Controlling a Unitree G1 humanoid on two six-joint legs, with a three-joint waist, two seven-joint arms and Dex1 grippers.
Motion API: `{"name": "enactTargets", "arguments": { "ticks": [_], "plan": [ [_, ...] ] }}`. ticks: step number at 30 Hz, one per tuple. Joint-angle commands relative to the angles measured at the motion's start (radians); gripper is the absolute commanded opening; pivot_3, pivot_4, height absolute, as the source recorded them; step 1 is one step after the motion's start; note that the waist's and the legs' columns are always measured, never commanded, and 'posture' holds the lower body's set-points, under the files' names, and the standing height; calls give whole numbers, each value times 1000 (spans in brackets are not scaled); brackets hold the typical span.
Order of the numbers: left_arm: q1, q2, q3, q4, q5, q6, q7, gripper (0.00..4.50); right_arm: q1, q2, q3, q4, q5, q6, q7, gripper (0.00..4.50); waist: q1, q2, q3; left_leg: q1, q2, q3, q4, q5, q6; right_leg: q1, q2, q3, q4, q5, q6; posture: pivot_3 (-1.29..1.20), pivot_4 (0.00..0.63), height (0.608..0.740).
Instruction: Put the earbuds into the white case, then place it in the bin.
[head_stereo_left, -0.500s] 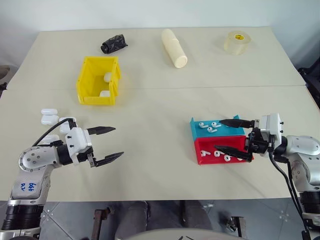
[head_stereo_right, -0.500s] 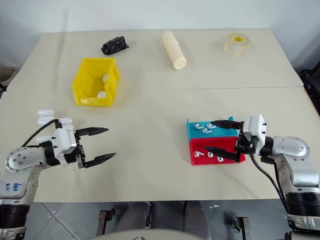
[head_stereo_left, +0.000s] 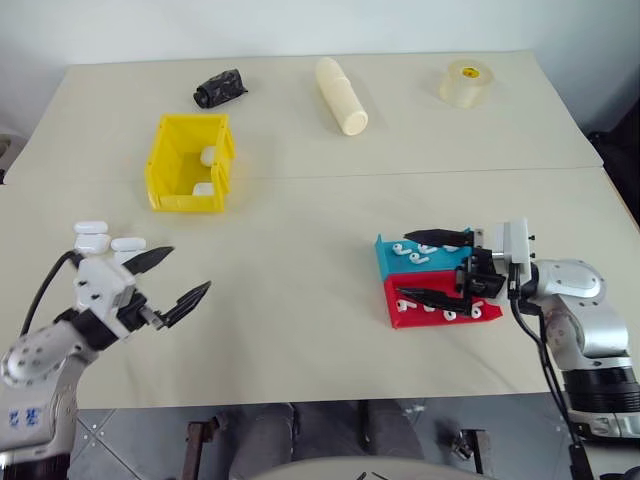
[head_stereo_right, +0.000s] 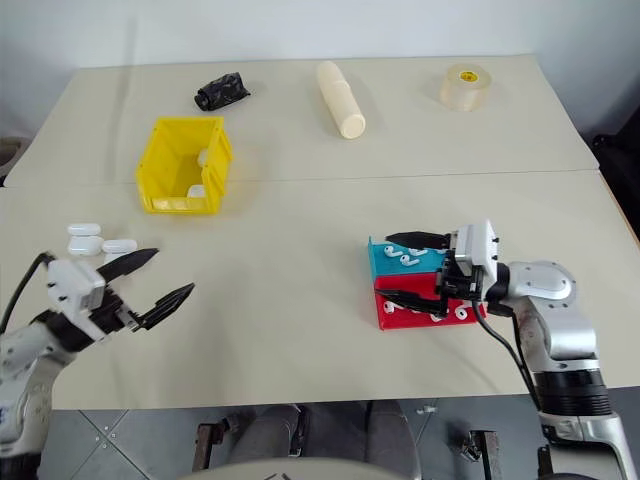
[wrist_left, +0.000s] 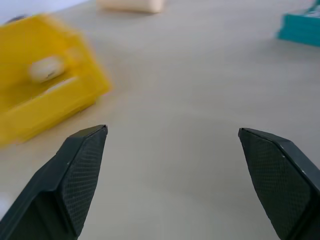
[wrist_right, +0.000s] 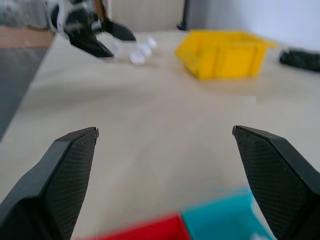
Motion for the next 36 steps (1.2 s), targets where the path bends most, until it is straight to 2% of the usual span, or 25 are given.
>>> {"name": "enactTargets", "arguments": {
  "ticks": [1,5,9,14,17,20,23,26,29,36],
  "plan": [
    [114,-86,105,-123,-49,84,145,4478,-14,44,21,-60,-2,-78,10,4500,4,0,0,0,0,0,0,0,0,0,0,0,0,0,0,0,150,740],
    [207,-189,162,-186,-62,142,270,4478,-22,76,36,-59,-10,-127,17,4500,26,-2,1,0,-1,-1,3,0,0,2,-1,-1,0,0,0,0,150,740],
    [238,-222,197,-229,-101,250,360,4478,-13,63,33,-61,11,-117,43,4500,29,-2,1,1,-1,-2,3,0,1,4,0,-2,-1,0,0,0,150,740],
    [230,-124,274,-244,-178,430,399,4478,10,19,19,-80,57,-32,59,4500,26,-2,1,1,0,-2,3,0,0,4,0,-2,-1,0,0,0,150,740],
    [184,50,357,-225,-299,646,386,4478,45,-13,0,-72,59,-13,64,4500,27,-3,1,1,0,-2,2,-1,0,3,0,-2,0,-1,-1,0,150,740],
    [89,197,368,-170,-346,850,428,4478,72,-28,-3,-60,49,-15,66,4500,28,-2,1,1,0,-4,2,-1,0,3,0,-3,1,-1,-2,0,150,740],
    [-16,278,344,-110,-356,1008,470,4478,86,-30,-1,-54,41,-21,65,4500,24,-2,1,1,-1,-3,2,-1,0,3,0,-3,2,-1,-2,0,150,740],
    [-177,344,284,-13,-335,1202,533,4478,100,-28,5,-64,35,-21,57,4500,12,-2,1,1,0,-3,1,-1,-1,1,0,-2,2,-1,-2,0,150,740],
    [-302,383,214,59,-287,1315,563,4478,107,-25,8,-76,32,-21,51,4500,6,-2,1,1,0,-3,1,-1,-2,-1,1,-3,4,-2,-3,0,150,740],
    [-453,388,97,163,-198,1353,551,4478,125,-7,25,-104,20,-28,30,4500,1,-2,1,1,1,-2,0,-1,-3,-2,1,-3,5,-2,-3,0,150,740]
  ]
}}
